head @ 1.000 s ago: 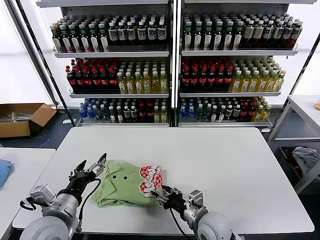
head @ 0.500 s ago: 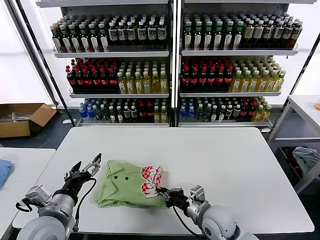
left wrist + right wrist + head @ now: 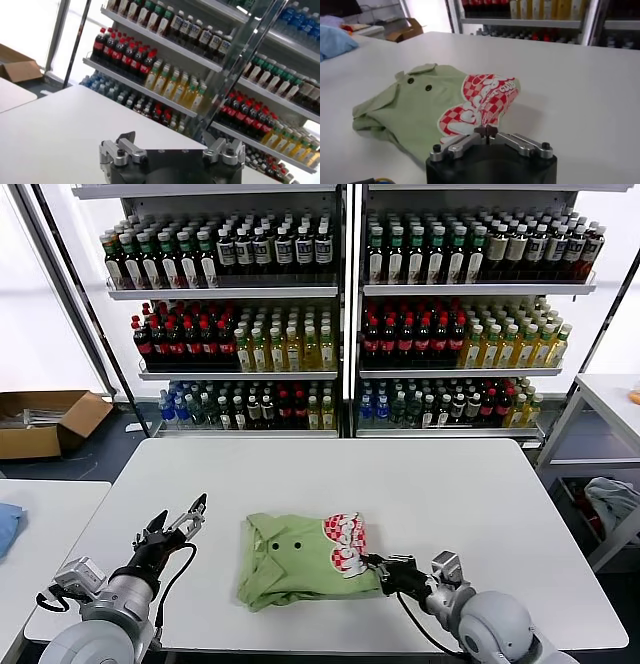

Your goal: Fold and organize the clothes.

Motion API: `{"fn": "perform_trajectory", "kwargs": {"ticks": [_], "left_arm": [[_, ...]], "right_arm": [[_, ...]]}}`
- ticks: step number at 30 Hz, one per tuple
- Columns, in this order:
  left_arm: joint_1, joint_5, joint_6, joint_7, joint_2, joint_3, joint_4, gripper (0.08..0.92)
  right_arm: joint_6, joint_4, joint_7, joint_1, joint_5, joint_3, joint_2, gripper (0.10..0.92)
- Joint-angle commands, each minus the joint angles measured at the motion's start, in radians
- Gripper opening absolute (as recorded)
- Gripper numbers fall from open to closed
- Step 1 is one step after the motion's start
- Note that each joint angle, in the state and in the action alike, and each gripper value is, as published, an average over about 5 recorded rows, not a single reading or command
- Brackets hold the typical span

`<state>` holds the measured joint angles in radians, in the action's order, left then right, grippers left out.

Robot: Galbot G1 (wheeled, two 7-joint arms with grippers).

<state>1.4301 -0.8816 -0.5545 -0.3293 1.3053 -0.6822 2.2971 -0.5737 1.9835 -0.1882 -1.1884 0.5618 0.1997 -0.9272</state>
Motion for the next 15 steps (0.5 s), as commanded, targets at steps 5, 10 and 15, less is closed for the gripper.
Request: {"fn": "perform_trajectory", "kwargs": {"ticks": [5,10,15], "left_arm": [[0.028,0.006,0.0,0.011,0.006,0.001,0.016,0.823],[0.04,0.012,0.0,0.013,0.007,0.003,0.025,0.823],[0.046,0.021,0.0,0.013,0.011,0.007,0.03,0.823]], "right_arm": [[0.003,0.233,-0.011,-0.222,-0.086,0.222,0.054,0.197],[0.07,0.169,0.05,-0.081,-0.005,0.098,-0.041,0.336],[0.103,-0.023,0.078,0.087,-0.053,-0.076,-0.203,0.483]]}}
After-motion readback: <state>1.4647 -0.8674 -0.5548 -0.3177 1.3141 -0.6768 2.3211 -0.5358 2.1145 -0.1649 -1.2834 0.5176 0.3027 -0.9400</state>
